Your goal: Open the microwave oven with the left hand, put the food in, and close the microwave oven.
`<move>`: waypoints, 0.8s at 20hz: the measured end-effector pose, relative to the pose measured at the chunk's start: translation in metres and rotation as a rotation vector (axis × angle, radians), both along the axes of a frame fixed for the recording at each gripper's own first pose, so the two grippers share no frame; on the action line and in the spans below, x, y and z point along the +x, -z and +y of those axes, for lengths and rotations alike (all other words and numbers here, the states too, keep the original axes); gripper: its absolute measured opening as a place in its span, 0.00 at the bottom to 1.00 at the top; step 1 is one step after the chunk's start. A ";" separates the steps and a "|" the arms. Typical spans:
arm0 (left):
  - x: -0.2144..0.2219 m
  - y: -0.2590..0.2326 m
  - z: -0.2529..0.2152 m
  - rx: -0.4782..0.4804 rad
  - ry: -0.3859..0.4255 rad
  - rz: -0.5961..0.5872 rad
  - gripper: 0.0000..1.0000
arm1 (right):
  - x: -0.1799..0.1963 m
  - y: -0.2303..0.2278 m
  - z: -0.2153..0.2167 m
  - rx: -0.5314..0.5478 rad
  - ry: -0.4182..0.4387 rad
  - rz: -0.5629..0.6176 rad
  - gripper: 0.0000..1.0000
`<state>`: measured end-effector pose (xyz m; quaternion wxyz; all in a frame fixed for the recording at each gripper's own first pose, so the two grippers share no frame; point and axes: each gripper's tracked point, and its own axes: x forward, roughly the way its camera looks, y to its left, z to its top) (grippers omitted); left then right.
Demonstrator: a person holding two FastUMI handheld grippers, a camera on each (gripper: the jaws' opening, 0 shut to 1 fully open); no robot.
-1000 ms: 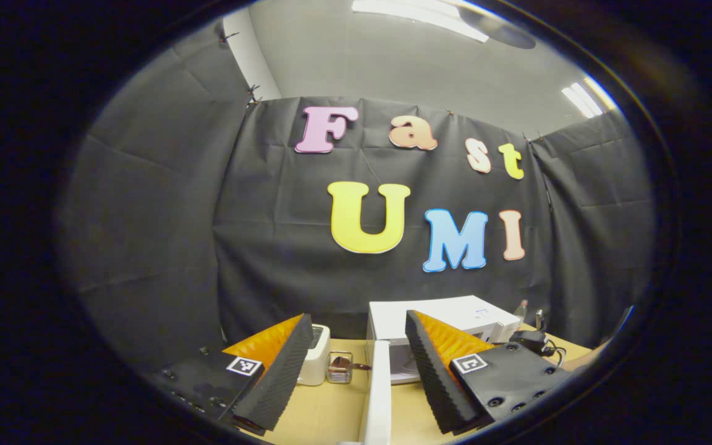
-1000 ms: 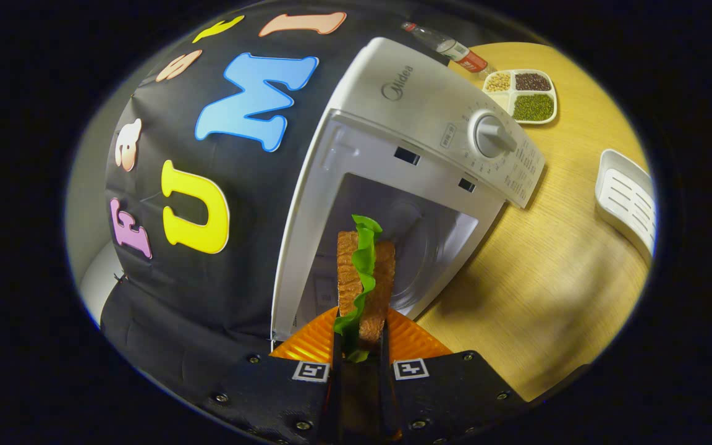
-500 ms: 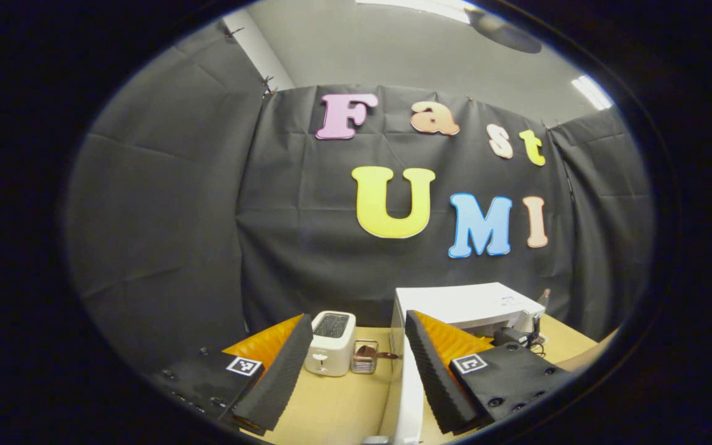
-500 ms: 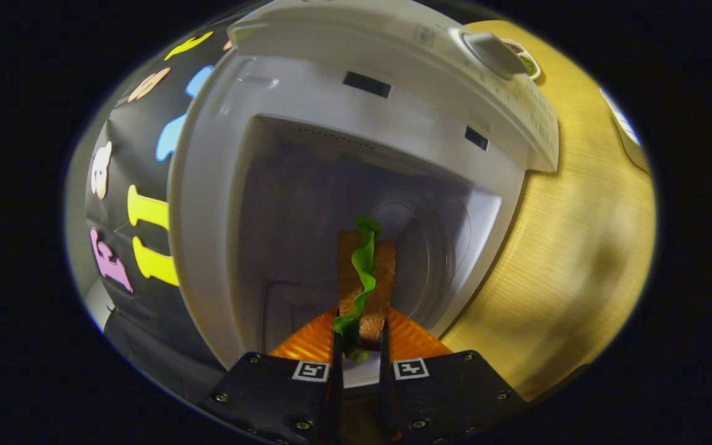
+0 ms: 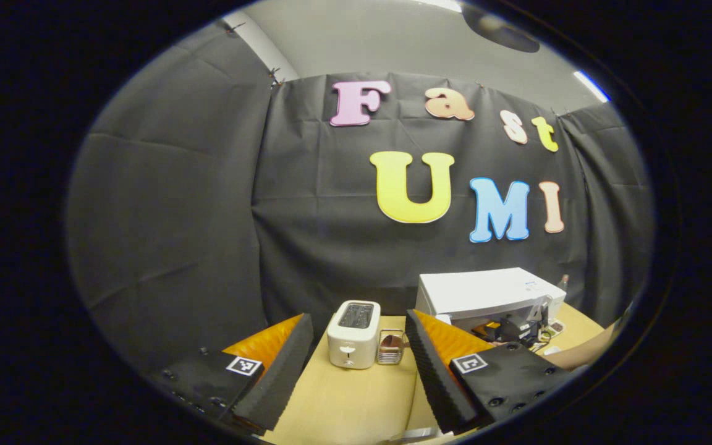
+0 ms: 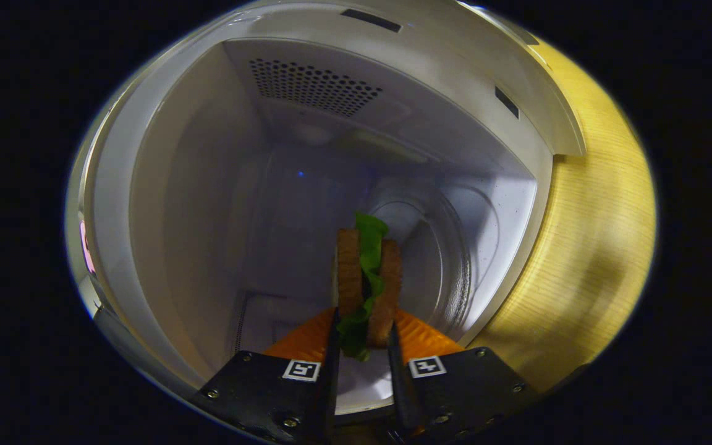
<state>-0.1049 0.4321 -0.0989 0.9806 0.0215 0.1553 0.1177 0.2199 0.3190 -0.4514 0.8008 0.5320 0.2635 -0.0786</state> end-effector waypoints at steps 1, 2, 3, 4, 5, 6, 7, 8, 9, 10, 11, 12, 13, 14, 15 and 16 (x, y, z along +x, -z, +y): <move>0.003 0.001 -0.002 -0.012 0.008 -0.006 0.96 | -0.003 0.000 -0.001 -0.010 -0.005 0.012 0.42; 0.007 0.000 -0.004 -0.016 0.019 -0.010 0.96 | -0.006 -0.002 -0.004 -0.019 -0.008 0.022 0.42; 0.012 0.001 -0.006 -0.016 0.030 -0.013 0.96 | -0.009 -0.002 -0.006 -0.037 -0.016 0.034 0.46; 0.016 0.001 -0.009 -0.015 0.042 -0.017 0.97 | -0.013 -0.003 -0.008 -0.060 -0.028 0.046 0.48; 0.019 0.000 -0.013 -0.018 0.054 -0.023 0.96 | -0.016 -0.003 -0.010 -0.083 -0.045 0.054 0.55; 0.021 -0.001 -0.017 -0.020 0.065 -0.029 0.96 | -0.020 -0.004 -0.010 -0.100 -0.062 0.066 0.56; 0.024 -0.003 -0.020 -0.022 0.075 -0.034 0.96 | -0.024 -0.006 -0.011 -0.120 -0.077 0.074 0.56; 0.027 -0.001 -0.025 -0.026 0.084 -0.036 0.96 | -0.027 -0.008 -0.014 -0.148 -0.087 0.079 0.56; 0.027 -0.001 -0.028 -0.030 0.094 -0.038 0.96 | -0.032 -0.011 -0.018 -0.177 -0.096 0.082 0.57; 0.027 0.000 -0.033 -0.035 0.103 -0.042 0.96 | -0.036 -0.013 -0.021 -0.205 -0.111 0.086 0.56; 0.029 -0.002 -0.037 -0.040 0.112 -0.046 0.96 | -0.041 -0.019 -0.023 -0.225 -0.128 0.070 0.57; 0.030 -0.003 -0.041 -0.045 0.120 -0.050 0.96 | -0.046 -0.025 -0.026 -0.252 -0.142 0.059 0.56; 0.034 -0.003 -0.047 -0.050 0.130 -0.057 0.97 | -0.052 -0.031 -0.030 -0.286 -0.158 0.051 0.57; 0.037 -0.005 -0.052 -0.055 0.140 -0.064 0.96 | -0.059 -0.037 -0.036 -0.324 -0.174 0.043 0.57; 0.037 -0.005 -0.057 -0.061 0.150 -0.070 0.96 | -0.065 -0.046 -0.041 -0.370 -0.191 0.034 0.57; 0.039 -0.006 -0.063 -0.066 0.163 -0.078 0.96 | -0.072 -0.054 -0.047 -0.430 -0.214 0.021 0.57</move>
